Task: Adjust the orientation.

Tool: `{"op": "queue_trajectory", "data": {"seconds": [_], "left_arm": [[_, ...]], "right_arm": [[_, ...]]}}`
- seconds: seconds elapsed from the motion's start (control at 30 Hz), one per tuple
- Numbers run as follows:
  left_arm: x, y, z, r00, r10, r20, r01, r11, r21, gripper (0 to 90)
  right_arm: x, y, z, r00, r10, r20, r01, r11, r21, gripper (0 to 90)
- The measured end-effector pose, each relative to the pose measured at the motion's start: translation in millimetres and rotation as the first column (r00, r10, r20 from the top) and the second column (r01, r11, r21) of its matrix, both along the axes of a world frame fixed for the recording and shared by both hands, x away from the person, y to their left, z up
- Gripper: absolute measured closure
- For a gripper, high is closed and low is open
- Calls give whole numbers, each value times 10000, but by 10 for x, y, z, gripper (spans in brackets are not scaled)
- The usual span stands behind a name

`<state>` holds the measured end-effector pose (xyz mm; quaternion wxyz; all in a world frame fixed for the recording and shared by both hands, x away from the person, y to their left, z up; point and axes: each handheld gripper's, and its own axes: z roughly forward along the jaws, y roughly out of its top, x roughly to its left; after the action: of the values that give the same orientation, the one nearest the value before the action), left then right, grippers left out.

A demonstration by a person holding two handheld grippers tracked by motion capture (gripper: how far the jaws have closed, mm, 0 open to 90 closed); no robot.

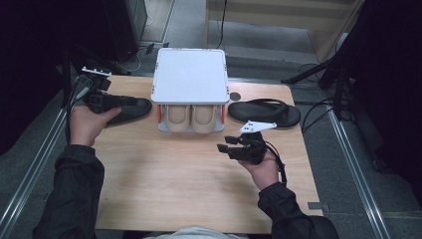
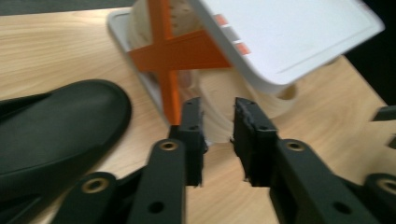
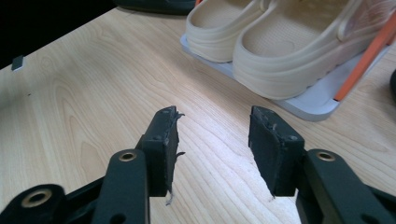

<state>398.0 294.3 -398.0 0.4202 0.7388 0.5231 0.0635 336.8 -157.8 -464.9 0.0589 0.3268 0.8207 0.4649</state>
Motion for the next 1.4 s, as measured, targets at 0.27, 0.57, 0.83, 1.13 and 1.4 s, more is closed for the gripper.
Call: {"op": "queue_trajectory", "data": {"seconds": [0.27, 0.57, 0.83, 1.13, 1.4], "left_arm": [[172, 75, -326, 9985, 465, -292, -459, 9987, 217, 895], [394, 77, -588, 9966, 618, -545, -594, 9973, 441, 897], [600, 136, -881, 9893, 1012, -1049, -952, 9936, 608, 895], [749, 158, -1031, 9811, 1443, -1292, -1342, 9874, 842, 896], [788, 115, -1112, 9804, 1325, -1461, -1164, 9867, 1136, 897]], "right_arm": [[-12, 7, -60, 9998, -168, -80, 167, 9997, -177, 516], [-106, 36, -97, 9975, -678, 187, 690, 9952, -694, 509], [-144, 4, -134, 9964, -812, -264, 798, 9956, -491, 506], [-193, -34, -171, 9950, -923, -390, 897, 9940, -633, 501], [-202, -51, -190, 9935, -1024, -497, 992, 9931, -630, 492]]}}
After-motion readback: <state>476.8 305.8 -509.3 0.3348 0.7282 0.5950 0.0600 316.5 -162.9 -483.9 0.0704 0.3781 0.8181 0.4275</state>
